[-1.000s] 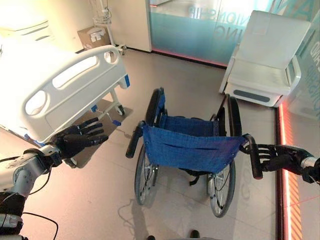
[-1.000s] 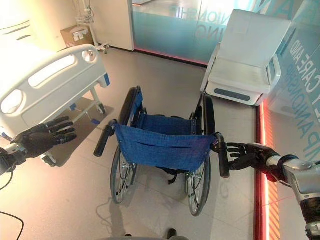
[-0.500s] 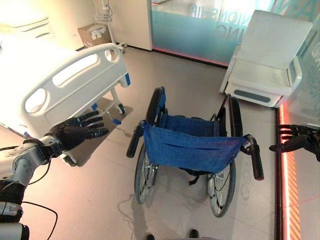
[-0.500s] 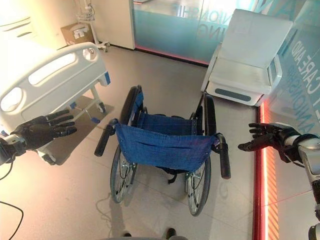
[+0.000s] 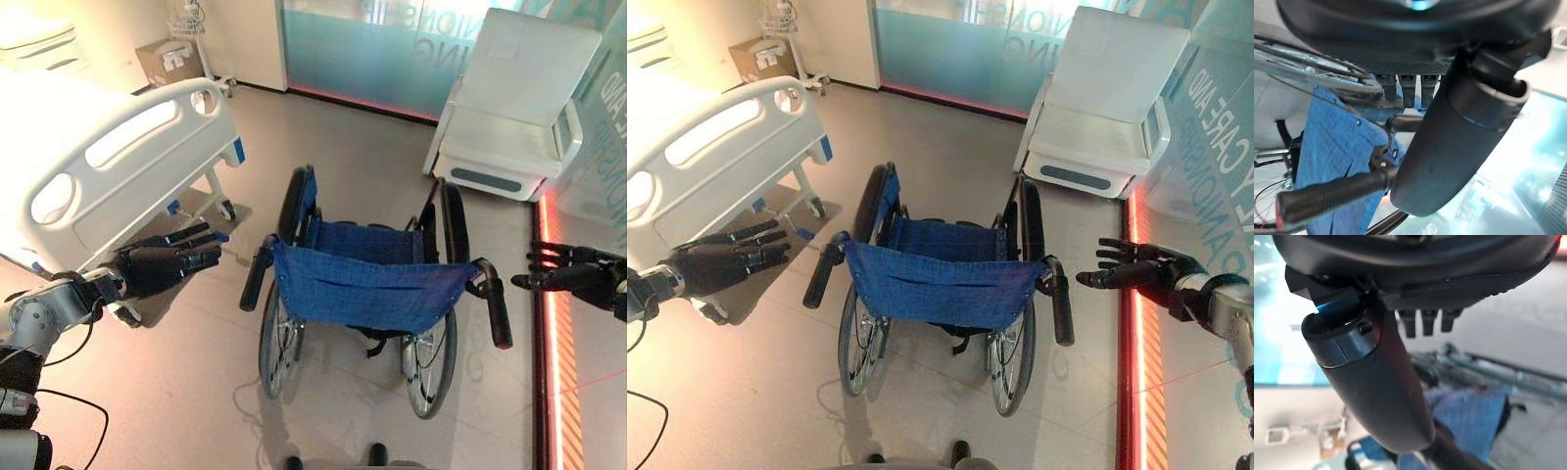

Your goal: Push the wheelchair next to the bed

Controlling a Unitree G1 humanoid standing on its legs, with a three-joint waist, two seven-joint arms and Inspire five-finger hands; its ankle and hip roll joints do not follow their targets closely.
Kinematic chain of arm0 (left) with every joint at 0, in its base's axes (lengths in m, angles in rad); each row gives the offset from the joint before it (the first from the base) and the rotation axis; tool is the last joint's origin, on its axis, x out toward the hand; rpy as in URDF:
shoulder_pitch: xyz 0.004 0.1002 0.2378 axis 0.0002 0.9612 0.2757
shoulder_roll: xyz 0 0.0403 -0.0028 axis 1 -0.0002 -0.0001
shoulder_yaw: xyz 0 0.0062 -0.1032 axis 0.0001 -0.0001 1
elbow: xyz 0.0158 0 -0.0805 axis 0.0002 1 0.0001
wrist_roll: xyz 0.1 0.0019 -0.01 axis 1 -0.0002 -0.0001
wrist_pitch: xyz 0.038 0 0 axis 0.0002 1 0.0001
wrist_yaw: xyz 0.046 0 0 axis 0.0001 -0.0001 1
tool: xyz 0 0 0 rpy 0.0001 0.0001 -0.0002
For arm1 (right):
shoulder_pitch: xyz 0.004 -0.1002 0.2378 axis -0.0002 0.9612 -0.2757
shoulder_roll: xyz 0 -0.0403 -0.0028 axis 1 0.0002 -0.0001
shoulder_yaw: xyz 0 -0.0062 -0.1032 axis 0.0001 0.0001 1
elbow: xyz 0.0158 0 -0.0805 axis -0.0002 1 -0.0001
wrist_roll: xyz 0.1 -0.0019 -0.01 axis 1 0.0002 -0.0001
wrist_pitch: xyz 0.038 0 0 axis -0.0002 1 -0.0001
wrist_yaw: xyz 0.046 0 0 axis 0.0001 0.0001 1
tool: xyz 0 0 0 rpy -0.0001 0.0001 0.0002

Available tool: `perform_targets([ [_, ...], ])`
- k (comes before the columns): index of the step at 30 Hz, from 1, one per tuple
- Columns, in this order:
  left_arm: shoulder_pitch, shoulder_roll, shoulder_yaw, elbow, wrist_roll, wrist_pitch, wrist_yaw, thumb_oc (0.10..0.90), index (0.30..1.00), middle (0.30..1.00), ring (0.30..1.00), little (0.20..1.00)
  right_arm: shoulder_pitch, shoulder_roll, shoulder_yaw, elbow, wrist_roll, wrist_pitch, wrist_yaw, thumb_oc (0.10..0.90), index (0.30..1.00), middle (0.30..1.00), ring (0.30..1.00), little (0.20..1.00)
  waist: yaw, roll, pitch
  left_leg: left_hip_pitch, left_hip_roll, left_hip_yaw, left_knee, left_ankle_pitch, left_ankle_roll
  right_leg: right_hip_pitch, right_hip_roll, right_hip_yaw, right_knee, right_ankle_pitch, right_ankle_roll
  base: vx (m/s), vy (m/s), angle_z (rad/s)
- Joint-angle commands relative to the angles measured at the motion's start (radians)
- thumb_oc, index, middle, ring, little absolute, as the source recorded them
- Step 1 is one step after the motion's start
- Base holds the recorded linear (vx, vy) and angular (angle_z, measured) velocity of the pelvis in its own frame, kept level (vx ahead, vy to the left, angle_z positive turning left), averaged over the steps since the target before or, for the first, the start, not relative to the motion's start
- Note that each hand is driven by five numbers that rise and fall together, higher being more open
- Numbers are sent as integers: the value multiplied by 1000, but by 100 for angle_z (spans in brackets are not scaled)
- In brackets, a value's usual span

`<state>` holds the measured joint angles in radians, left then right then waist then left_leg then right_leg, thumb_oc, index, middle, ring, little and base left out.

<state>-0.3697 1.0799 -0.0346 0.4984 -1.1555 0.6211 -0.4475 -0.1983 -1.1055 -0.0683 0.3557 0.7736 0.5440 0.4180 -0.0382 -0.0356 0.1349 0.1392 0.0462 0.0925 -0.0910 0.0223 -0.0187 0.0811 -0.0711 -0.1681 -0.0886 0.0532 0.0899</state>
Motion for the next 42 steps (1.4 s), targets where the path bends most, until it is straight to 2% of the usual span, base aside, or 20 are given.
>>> perform_targets([
  [1,-149,59,-23,-48,-82,-66,-38,800,900,900,900,900,-69,-29,-44,-83,146,-22,21,800,900,900,900,900,-2,-1,-72,-1,-61,59,4,-35,9,45,-19,-20,4,12,41,-38,8,-3],
  [12,-103,84,-43,-172,-79,-48,-12,800,900,900,900,900,-27,16,1,-192,289,119,61,800,900,900,900,900,3,1,-77,-6,-63,56,4,-31,11,42,-20,-26,2,14,43,-38,2,-4],
  [16,-83,88,-51,-220,-93,-46,3,800,900,900,900,900,-26,35,31,-231,385,154,25,800,900,900,900,900,9,1,-77,-5,-64,52,4,-30,10,44,-21,-32,1,15,44,-26,-4,-3],
  [19,-68,92,-55,-253,-92,-40,20,800,900,900,900,900,-33,52,52,-265,521,170,-60,800,900,900,900,900,14,3,-81,-4,-63,53,4,-29,8,45,-22,-38,1,14,45,0,0,0],
  [24,-62,100,-63,-276,-105,-32,46,800,900,900,900,900,-46,59,64,-297,651,148,-178,800,900,900,900,900,18,6,-87,-5,-60,54,4,-28,5,46,-21,-44,1,12,45,0,0,0],
  [27,-64,118,-63,-286,-127,-16,68,800,900,900,900,900,-54,61,47,-331,768,92,-274,800,900,900,900,900,18,8,-89,-6,-58,55,4,-27,2,47,-21,-48,1,11,45,0,0,0],
  [30,-57,129,-52,-285,-132,-2,65,800,900,900,900,900,-56,60,18,-356,804,60,-327,800,900,900,900,900,18,10,-92,-5,-59,53,4,-27,2,48,-20,-49,1,11,45,0,0,0],
  [34,-40,143,-34,-285,-133,0,61,800,900,900,900,900,-37,48,-21,-377,806,33,-359,800,900,900,900,900,13,12,-95,-5,-59,52,4,-27,3,48,-19,-46,1,9,43,0,0,0],
  [42,-35,170,-9,-274,-149,-3,63,800,900,900,900,900,-12,28,-58,-375,734,-7,-342,800,900,900,900,900,11,15,-96,-5,-60,49,4,-28,3,49,-18,-45,1,6,41,0,0,0],
])
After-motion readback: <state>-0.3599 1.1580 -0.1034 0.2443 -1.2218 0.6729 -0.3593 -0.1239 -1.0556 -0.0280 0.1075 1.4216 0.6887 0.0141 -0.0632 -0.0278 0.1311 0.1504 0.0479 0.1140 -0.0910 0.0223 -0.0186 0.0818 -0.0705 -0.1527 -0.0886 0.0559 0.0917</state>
